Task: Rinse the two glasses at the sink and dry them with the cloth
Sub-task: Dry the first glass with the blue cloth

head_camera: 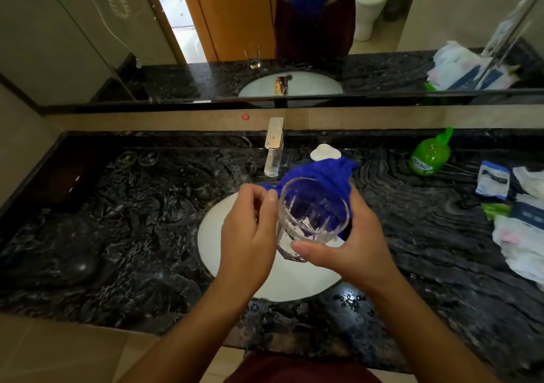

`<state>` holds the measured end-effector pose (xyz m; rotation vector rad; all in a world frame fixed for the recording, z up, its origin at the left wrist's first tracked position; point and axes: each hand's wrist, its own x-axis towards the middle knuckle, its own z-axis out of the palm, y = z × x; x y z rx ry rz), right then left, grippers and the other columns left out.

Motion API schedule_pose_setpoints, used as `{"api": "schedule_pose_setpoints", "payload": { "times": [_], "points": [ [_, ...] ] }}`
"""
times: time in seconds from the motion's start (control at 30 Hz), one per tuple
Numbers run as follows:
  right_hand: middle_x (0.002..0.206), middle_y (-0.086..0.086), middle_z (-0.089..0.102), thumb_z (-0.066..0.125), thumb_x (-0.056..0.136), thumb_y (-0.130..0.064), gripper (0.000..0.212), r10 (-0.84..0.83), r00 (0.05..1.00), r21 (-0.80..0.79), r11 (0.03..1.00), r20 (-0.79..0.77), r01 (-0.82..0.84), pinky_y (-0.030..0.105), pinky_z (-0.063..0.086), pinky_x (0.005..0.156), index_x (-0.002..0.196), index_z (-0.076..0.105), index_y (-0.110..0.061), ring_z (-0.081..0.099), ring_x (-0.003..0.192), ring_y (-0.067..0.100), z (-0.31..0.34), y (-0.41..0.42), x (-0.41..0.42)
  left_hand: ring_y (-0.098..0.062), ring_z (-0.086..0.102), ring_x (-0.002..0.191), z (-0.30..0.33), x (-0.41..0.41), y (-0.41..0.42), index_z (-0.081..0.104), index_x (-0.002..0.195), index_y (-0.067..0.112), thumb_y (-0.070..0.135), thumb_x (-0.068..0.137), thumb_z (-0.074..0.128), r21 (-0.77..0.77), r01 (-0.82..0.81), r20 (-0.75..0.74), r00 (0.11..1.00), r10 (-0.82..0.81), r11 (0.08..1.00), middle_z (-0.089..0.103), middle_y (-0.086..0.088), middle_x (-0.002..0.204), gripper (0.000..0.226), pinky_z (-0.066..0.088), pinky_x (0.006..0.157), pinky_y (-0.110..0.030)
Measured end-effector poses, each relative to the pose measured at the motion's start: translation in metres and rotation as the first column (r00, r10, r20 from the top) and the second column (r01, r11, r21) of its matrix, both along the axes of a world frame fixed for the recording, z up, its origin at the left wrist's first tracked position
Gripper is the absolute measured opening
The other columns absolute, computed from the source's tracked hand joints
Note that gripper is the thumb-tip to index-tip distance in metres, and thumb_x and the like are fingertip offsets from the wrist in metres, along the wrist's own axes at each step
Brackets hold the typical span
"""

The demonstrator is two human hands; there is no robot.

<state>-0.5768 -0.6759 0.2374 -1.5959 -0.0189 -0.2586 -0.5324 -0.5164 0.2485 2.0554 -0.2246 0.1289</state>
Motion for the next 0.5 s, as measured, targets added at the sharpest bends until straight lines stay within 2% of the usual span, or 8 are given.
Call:
{"api": "schedule_pose_setpoints", "payload": {
  "times": [0.07, 0.17, 0.27, 0.33, 0.4, 0.5],
  "points": [
    [0.121, -0.01, 0.072, 0.092, 0.057, -0.031, 0.08, -0.027, 0.999, 0.029, 0.999, -0.027, 0.027, 0.022, 0.054, 0.091, 0.129, 0.058, -0.027, 0.069, 0.114, 0.014, -0.002, 0.0, 0.0, -0.014, 0.064, 0.081, 0.007, -0.005, 0.003, 0.058, 0.104, 0.029, 0.036, 0.101, 0.047, -0.097, 0.096, 0.059, 0.994, -0.09, 0.991, 0.066, 0.01, 0.089, 0.014, 0.051, 0.07, -0.029],
    [0.119, -0.014, 0.072, 0.095, 0.062, -0.019, 0.078, -0.046, 0.997, 0.008, 0.999, -0.063, 0.047, 0.02, 0.055, 0.087, 0.13, 0.057, -0.025, 0.07, 0.111, 0.009, -0.002, -0.003, 0.001, -0.019, 0.067, 0.109, 0.013, -0.005, 0.008, 0.054, 0.132, 0.036, 0.05, 0.097, 0.047, -0.168, 0.27, -0.067, 0.956, -0.284, 0.948, 0.07, 0.006, 0.116, 0.038, 0.055, 0.09, -0.04],
    [0.115, -0.02, 0.072, 0.094, 0.068, -0.031, 0.071, -0.06, 0.992, -0.042, 0.998, -0.113, 0.055, 0.023, 0.058, 0.087, 0.127, 0.055, -0.031, 0.071, 0.105, 0.003, 0.0, -0.003, 0.001, -0.001, 0.061, 0.117, 0.011, -0.001, 0.011, 0.041, 0.146, 0.043, 0.066, 0.086, 0.053, -0.07, 0.335, -0.211, 0.916, -0.342, 0.94, 0.065, 0.019, 0.124, 0.065, 0.051, 0.093, -0.021],
    [0.112, -0.021, 0.073, 0.092, 0.067, -0.04, 0.068, -0.075, 0.987, -0.114, 0.992, -0.145, 0.058, 0.029, 0.059, 0.088, 0.124, 0.055, -0.034, 0.071, 0.102, 0.001, -0.002, -0.003, 0.002, 0.004, 0.06, 0.114, 0.009, -0.003, 0.01, 0.035, 0.15, 0.041, 0.07, 0.08, 0.06, 0.004, 0.345, -0.254, 0.908, -0.333, 0.939, 0.062, 0.023, 0.125, 0.08, 0.051, 0.092, -0.016],
    [0.112, -0.018, 0.073, 0.09, 0.065, -0.038, 0.068, -0.07, 0.983, -0.147, 0.988, -0.171, 0.045, 0.037, 0.06, 0.09, 0.123, 0.054, -0.035, 0.071, 0.101, 0.002, -0.005, -0.002, 0.004, 0.007, 0.059, 0.114, 0.006, -0.004, 0.01, 0.031, 0.152, 0.039, 0.073, 0.075, 0.063, 0.05, 0.331, -0.264, 0.914, -0.307, 0.942, 0.059, 0.024, 0.127, 0.09, 0.049, 0.094, -0.014],
    [0.117, -0.016, 0.072, 0.09, 0.07, -0.03, 0.07, -0.014, 0.983, -0.068, 0.998, -0.185, 0.001, 0.038, 0.058, 0.095, 0.129, 0.053, -0.032, 0.07, 0.108, 0.004, -0.007, 0.005, 0.004, 0.012, 0.054, 0.115, 0.005, -0.001, 0.011, 0.026, 0.153, 0.035, 0.072, 0.074, 0.066, 0.029, 0.3, -0.264, 0.922, -0.282, 0.953, 0.056, 0.023, 0.129, 0.096, 0.044, 0.091, -0.006]
  ]
}}
